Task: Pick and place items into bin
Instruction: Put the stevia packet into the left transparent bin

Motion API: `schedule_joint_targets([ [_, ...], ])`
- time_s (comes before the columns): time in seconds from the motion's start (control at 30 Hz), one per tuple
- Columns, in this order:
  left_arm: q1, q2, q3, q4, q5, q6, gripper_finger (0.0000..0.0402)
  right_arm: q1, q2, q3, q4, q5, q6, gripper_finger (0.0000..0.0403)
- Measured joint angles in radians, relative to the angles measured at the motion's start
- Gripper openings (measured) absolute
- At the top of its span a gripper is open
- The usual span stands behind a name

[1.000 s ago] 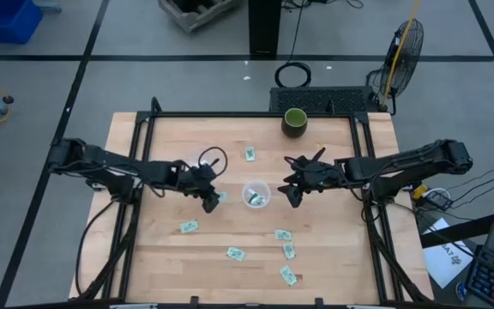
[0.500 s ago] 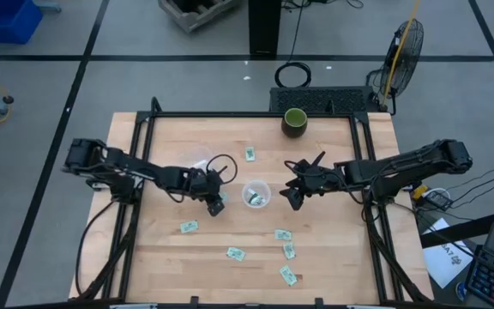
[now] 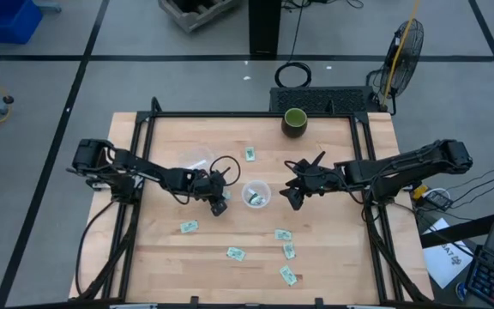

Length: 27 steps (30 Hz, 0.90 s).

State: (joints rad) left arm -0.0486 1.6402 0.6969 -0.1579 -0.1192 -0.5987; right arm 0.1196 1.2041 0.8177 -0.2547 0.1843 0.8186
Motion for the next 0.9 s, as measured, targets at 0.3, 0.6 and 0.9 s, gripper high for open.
schedule_joint_targets([
  [0.3, 0.003, -0.01, -0.003, 0.034, 0.006, -0.03, 0.0084, 0.0, 0.0, 0.0, -0.001, 0.002, -0.004, 0.0212],
  [0.6, 0.032, -0.182, -0.006, -0.009, 0.013, -0.166, 0.0034, 0.0, 0.0, 0.0, -0.002, 0.003, -0.004, 0.0212],
  [0.9, 0.054, -0.427, -0.005, -0.239, -0.066, -0.224, 0.0026, 0.0, 0.0, 0.0, -0.005, 0.005, -0.011, 0.0212],
])
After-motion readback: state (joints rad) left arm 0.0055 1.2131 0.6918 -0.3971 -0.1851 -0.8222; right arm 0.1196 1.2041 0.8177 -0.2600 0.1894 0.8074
